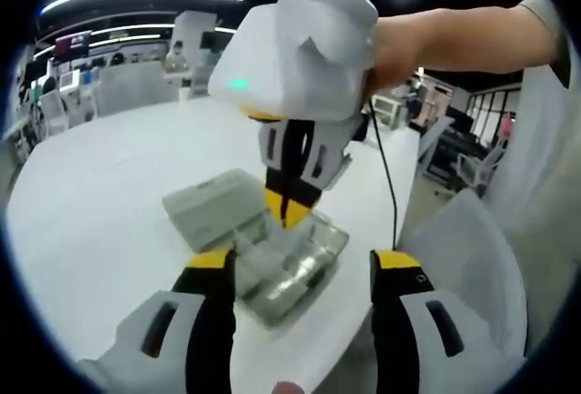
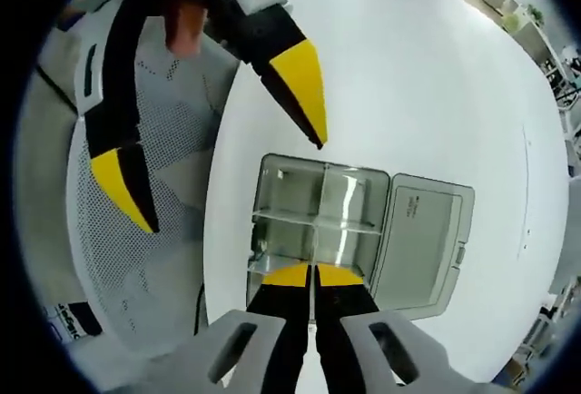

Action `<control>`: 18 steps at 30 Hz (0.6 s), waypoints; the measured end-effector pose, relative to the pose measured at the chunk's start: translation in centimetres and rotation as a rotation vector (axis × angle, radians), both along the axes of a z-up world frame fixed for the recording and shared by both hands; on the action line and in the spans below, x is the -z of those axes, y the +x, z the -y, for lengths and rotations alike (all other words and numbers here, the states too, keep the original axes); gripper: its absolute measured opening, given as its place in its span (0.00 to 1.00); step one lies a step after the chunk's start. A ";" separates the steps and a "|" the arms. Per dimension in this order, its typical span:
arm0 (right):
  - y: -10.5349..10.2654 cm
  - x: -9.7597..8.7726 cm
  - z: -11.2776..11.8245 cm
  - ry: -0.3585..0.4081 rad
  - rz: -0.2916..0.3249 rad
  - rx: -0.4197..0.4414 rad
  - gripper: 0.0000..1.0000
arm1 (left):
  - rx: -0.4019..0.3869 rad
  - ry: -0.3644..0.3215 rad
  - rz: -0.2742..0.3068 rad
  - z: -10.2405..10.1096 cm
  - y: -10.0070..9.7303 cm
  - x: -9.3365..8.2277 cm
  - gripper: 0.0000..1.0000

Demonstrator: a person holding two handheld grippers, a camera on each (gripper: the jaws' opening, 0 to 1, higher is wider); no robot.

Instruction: Insert the divider into the dual guide fixture by aligning both edges with the guide slots and pushing it downward to the bottom, including one-sided entry, uneven engagement, binding, and posture correction.

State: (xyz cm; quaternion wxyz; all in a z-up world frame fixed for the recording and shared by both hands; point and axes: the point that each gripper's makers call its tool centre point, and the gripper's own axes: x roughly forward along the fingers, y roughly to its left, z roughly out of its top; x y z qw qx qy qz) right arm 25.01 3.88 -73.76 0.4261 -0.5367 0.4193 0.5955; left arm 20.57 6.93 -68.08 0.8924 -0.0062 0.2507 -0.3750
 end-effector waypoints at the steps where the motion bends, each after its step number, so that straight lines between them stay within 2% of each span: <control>1: 0.0 0.0 0.0 0.000 0.002 -0.016 0.00 | 0.000 0.000 0.000 0.0 0.0 0.0 0.58; 18: -0.2 1.0 -0.2 -0.013 0.001 -0.016 0.00 | -0.007 -0.002 -0.002 -0.5 -0.1 0.2 0.58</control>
